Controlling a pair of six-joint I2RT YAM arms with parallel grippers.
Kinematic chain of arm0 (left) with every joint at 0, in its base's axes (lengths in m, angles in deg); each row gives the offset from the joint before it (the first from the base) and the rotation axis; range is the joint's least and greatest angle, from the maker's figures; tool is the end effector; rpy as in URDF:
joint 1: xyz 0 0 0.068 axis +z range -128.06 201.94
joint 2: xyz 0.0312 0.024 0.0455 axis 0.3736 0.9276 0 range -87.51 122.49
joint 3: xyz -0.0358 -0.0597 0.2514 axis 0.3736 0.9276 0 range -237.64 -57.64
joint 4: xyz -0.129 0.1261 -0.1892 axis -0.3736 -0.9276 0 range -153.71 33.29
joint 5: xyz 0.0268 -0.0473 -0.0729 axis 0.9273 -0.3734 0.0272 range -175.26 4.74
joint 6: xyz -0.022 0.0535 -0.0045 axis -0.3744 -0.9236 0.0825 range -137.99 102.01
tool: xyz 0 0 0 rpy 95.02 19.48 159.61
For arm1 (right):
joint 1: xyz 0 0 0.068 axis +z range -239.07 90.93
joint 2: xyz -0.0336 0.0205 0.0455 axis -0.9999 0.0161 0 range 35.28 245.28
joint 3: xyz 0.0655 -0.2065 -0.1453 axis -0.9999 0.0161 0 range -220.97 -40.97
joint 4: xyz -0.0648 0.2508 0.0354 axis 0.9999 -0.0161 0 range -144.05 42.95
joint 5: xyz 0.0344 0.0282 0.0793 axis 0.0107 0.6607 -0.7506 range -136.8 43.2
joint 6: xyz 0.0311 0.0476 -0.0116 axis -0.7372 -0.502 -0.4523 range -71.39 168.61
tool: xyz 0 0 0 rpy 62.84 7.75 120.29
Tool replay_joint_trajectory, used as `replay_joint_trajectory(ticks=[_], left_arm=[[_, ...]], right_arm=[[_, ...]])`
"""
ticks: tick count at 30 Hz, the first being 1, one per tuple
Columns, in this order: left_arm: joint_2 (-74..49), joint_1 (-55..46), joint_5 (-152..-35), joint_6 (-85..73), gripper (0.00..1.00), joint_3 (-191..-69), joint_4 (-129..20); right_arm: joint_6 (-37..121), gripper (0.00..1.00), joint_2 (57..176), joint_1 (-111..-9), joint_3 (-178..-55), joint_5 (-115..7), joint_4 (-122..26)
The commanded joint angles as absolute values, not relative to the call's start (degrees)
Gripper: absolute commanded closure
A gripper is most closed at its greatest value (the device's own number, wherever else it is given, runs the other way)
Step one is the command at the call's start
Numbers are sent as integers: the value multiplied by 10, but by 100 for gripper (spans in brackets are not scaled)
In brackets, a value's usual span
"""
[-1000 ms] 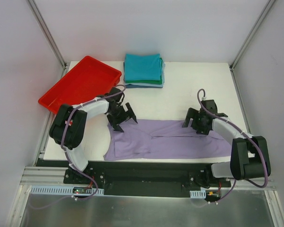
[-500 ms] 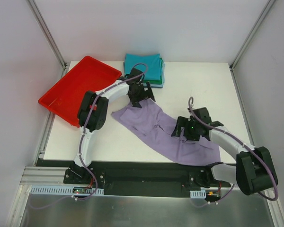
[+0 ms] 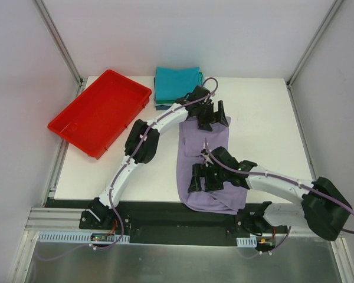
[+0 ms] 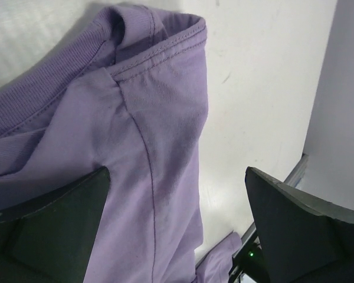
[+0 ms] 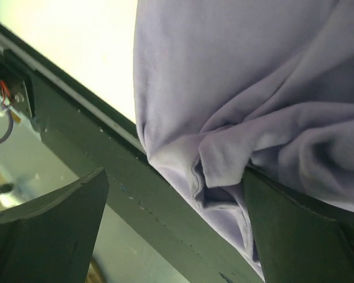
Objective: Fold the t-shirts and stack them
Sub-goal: Rotate the tshirt 100 degrees
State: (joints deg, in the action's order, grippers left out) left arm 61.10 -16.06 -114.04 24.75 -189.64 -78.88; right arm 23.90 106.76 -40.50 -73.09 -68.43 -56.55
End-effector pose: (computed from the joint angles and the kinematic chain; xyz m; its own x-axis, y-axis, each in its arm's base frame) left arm 0.4392 -0.3683 0.1628 -0.9294 -0.0289 -0.3680 0.2785 0.5993 -0.7505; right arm 0.1484 0.1913 0.1583 -0.8111 -0.3319 -0.4816 -0.5707 0.6296 0.5271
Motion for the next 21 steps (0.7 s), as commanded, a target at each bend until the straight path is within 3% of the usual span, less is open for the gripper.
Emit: replay_joint_trajectory(ticks=[1,5,12,16,21], left_arm=[[638,-170,-1202,240,1,-1917,-748],[585,-169,-1250,208,1,-1908,-731],[371,-146,-1153,123,1,-1747,-731],[235,-102,-1145,109,1,-1584,-731],[67,-72,-996,119,1,-1338,-731]], right_arm=[[242,4,983,-409,-770,-569,-660],[254,4,896,-456,-783,-498,-746],[295,4,844,-539,-811,-485,-791],[311,4,869,-553,-844,-443,-800],[331,4,1015,-557,-934,-424,-805]])
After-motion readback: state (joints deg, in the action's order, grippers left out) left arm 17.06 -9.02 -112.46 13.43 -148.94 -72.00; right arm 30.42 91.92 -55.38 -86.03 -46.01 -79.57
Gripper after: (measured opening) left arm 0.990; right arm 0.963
